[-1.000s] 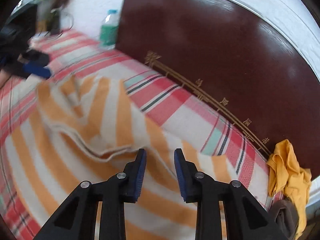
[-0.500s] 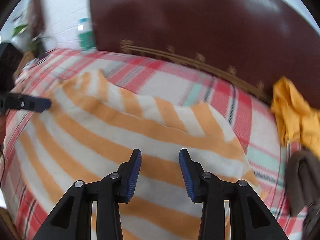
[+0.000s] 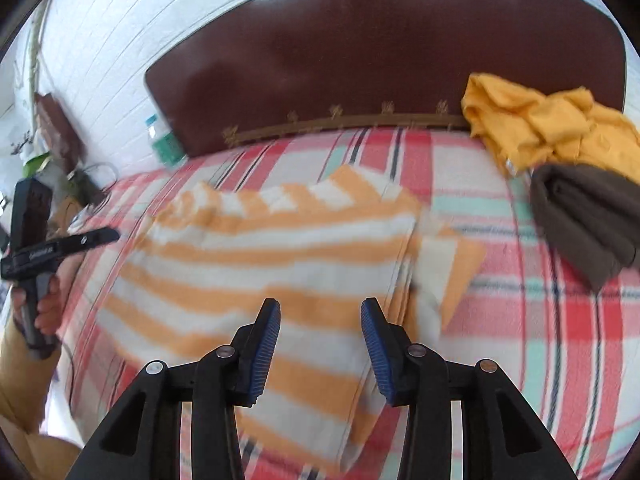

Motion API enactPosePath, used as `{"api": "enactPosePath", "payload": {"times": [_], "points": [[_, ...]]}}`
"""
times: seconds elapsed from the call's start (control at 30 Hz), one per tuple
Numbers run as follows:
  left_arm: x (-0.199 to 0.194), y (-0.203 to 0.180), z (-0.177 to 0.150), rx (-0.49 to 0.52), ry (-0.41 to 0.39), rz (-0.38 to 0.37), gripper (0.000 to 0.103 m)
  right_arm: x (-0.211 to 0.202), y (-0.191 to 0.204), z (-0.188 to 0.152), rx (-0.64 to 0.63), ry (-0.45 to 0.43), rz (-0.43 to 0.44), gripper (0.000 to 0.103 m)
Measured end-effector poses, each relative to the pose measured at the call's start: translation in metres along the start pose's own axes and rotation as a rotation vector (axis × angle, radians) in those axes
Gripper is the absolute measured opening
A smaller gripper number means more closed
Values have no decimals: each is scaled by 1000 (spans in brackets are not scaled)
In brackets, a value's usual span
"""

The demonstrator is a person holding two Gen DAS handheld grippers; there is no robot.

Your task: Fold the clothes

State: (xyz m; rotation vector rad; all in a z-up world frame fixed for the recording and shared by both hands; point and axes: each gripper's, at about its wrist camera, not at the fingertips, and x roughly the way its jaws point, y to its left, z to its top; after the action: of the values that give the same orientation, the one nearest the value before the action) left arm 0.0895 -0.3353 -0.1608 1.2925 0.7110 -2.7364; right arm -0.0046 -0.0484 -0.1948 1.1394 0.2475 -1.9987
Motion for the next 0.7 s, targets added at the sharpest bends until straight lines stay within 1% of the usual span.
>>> {"api": "enactPosePath", "payload": {"times": [0.03,0.1,0.17,0.2,0.23,0.27,0.33,0.4,0.43,0.47,0.5,0.57,0.67,0.7], "points": [[10,1,-2,-16,26,16,54,0,1,-8,-10,15,7,43],[28,8,-5,-56,60,72,54,4,-4,-21,40,37,30,43],[32,6,-11,-49,59,125,50,-3,-9,-26,101,10,61,43],[28,1,-13,-36,44,139,50,-10,-12,-27,130,-9,82,43],[21,-9,-16,-5,28,139,50,-15,-17,-29,159,-24,100,43],[15,-20,-19,27,12,137,50,-19,-22,-30,190,-38,116,48],[3,-52,-27,138,-33,115,52,-27,-33,-33,252,-64,148,59],[-4,-90,-40,275,-59,89,53,-35,-43,-37,313,-90,179,59],[-5,-114,-49,362,-65,69,54,-39,-49,-38,344,-103,195,60],[-2,-135,-58,443,-64,52,55,-43,-54,-40,375,-116,211,64],[2,-155,-67,523,-62,36,56,-47,-59,-41,405,-130,227,65],[20,-192,-82,652,-36,31,56,-54,-68,-44,456,-151,256,66],[49,-228,-96,763,20,31,56,-57,-73,-47,489,-159,288,70],[59,-235,-100,791,32,45,56,-58,-75,-48,500,-159,297,70]]}}
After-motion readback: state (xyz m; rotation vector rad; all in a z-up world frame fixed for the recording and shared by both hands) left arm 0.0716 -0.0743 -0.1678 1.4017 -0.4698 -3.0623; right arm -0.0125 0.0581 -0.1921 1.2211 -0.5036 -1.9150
